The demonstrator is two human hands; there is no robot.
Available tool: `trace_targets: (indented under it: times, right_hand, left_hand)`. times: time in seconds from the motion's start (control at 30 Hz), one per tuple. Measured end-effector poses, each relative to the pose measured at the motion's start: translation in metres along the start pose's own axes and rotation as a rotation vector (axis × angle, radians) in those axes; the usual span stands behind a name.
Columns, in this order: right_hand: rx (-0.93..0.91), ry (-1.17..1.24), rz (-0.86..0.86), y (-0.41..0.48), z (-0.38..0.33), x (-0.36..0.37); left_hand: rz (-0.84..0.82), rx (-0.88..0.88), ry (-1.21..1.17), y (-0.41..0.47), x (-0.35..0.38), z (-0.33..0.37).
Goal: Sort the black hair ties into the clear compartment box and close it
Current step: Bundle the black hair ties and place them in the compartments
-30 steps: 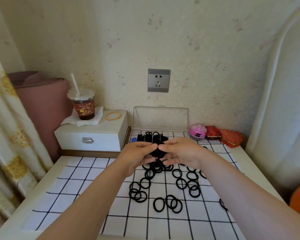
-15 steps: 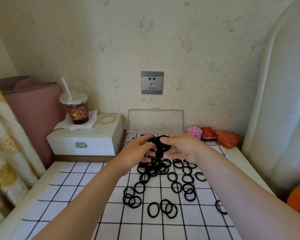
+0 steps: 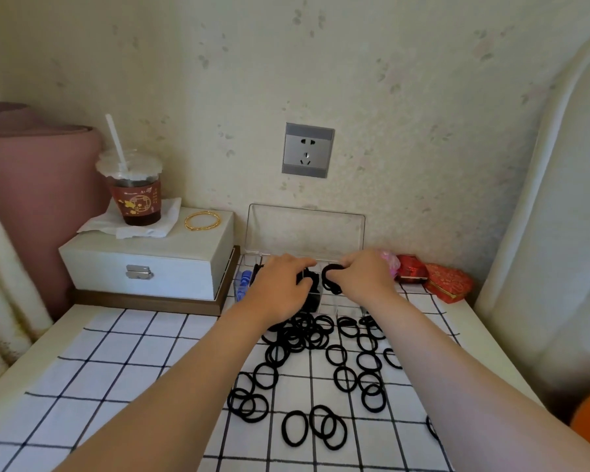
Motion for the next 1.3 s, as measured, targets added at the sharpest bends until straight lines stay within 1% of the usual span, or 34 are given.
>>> trace_targets:
  times: [0.17,0.23,0.3,0.37,0.43,0.47,0.53,0.6,0.67,0.77,0.83,0.97,1.07,1.13,1.17,1.23,1.3]
  right_hand:
    - [-0.002,-0.273,0.005,0.002,-0.003,0.012]
    - [-0.032,-0.393,-0.023,0.000,-0.006,0.018]
    - [-0.065,-0.463,-0.075,-0.002,-0.008,0.020]
    - [-0.121,-0.434,-0.178,-0.002,-0.010,0.021]
    - [-0.142,-0.315,-0.265,-0.004,-0.011,0.015]
    - [-0.133,-0.257,-0.282,-0.007,-0.011,0.010]
    - [-0.152,-0.210,-0.251,-0.010,-0.009,0.002]
    - [-0.222,-0.264,-0.174,-0.013,-0.007,-0.002]
    - [-0.318,-0.372,-0.124,-0.019,-0.006,0.000]
    - [-0.461,-0.604,-0.107,-0.027,-0.006,0.011]
    - [-0.496,-0.669,-0.110,-0.027,-0.006,0.015]
    - [-0.506,-0.574,-0.052,-0.025,-0.006,0.006]
    - [-0.574,-0.638,-0.109,-0.032,-0.007,0.014]
    - [-0.600,-0.620,-0.121,-0.036,-0.009,0.017]
    - [-0.589,-0.567,-0.115,-0.035,-0.008,0.014]
    - [-0.516,-0.373,-0.086,-0.031,-0.003,0.001]
    - [-0.422,-0.214,-0.013,-0.026,0.007,-0.018]
  left_hand:
    - [-0.041,0.058,0.103,-0.004,0.010,-0.003]
    - [-0.036,0.071,0.092,-0.005,0.012,-0.002]
    - [-0.040,0.078,0.107,-0.007,0.016,0.000]
    - [-0.057,0.075,0.159,-0.008,0.020,0.001]
    - [-0.077,0.070,0.191,-0.008,0.023,0.000]
    - [-0.083,0.069,0.197,-0.008,0.023,0.000]
    - [-0.091,0.067,0.200,-0.008,0.024,-0.001]
    - [-0.088,0.063,0.195,-0.007,0.023,-0.001]
    - [-0.075,0.065,0.190,-0.006,0.022,-0.001]
    - [-0.053,0.094,0.171,-0.008,0.019,0.002]
    - [-0.051,0.128,0.180,-0.011,0.020,0.006]
    - [-0.096,0.135,0.223,-0.014,0.027,0.005]
    - [-0.094,0.132,0.205,-0.013,0.027,0.004]
    - [-0.102,0.132,0.200,-0.013,0.027,0.004]
    - [-0.103,0.131,0.205,-0.014,0.026,0.004]
    - [-0.088,0.139,0.218,-0.016,0.023,0.008]
    - [-0.054,0.162,0.215,-0.018,0.020,0.017]
Point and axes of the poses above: each hand's wrist, its own y-axis towards the middle knuckle, its own x-axis out of the palm, z = x × y, the point moved 7 cm from there along y, towards the middle knuckle, and after that the axes turned 11 degrees about -y, right-handed, at the moved point
